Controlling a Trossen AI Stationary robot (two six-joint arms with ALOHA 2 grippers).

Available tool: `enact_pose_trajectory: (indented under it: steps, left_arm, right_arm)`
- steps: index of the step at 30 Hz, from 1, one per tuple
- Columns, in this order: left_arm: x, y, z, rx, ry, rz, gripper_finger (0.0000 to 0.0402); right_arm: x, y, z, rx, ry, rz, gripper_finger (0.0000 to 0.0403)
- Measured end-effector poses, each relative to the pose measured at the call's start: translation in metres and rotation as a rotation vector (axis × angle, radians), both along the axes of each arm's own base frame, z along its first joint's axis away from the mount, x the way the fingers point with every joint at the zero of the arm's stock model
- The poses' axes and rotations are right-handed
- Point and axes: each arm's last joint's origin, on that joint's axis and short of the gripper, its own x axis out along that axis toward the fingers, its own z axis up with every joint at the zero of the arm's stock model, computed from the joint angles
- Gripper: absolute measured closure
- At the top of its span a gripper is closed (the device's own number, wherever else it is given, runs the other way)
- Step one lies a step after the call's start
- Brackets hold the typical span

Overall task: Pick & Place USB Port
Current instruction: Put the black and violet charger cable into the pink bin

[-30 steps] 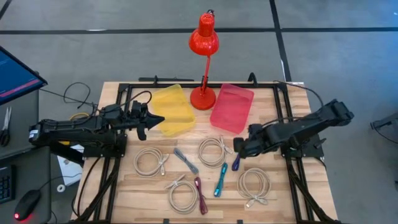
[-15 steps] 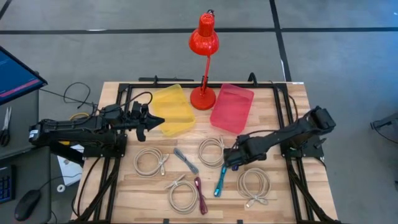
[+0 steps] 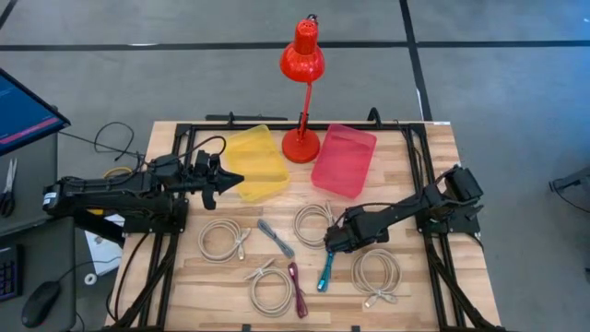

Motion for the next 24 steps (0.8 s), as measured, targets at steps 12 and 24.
enact_pose_trajectory:
  steps: [12,24]
  left_arm:
    - [0.0,0.0,0.0,0.0,-0.001,0.0,0.0394]
    - [0.0,0.0,0.001,0.001,-0.009,0.0,0.0391]
  right_arm:
    - [0.007,-0.002,-0.01,0.001,-0.007,-0.01,0.0289]
    - [0.013,-0.012,-0.01,0.006,-0.031,0.079,0.029]
